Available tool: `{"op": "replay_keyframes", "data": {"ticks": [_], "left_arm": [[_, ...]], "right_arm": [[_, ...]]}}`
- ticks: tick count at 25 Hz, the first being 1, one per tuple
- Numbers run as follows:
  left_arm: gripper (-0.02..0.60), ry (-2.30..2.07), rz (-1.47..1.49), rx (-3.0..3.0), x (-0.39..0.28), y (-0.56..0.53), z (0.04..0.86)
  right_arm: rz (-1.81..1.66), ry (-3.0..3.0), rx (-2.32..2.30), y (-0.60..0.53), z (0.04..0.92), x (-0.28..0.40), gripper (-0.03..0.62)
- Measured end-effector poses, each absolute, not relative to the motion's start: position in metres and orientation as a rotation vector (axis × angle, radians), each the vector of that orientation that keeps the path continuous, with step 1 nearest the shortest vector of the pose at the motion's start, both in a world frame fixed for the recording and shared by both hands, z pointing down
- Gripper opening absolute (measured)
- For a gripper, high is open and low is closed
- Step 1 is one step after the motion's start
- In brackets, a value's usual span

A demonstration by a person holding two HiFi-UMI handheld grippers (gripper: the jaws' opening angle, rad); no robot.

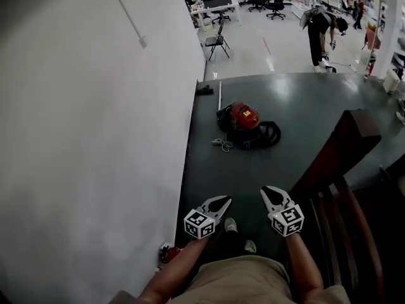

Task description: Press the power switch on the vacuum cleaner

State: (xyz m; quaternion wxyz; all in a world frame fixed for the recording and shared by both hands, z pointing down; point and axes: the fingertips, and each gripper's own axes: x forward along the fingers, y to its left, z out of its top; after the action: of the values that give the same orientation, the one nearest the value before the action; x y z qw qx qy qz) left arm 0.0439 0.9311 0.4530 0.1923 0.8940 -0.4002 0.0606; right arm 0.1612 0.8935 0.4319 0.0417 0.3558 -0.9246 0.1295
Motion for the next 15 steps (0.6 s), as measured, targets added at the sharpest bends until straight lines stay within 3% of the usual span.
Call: {"op": "replay_keyframes", "data": {"ticks": [15], "left_arm": [[0.008,-1.024,0.225,2.506,0.012,0.777,0.483]], "right_arm": [[0.451,-2.699,1.181,0.739,0.465,0.137,0.017]]}}
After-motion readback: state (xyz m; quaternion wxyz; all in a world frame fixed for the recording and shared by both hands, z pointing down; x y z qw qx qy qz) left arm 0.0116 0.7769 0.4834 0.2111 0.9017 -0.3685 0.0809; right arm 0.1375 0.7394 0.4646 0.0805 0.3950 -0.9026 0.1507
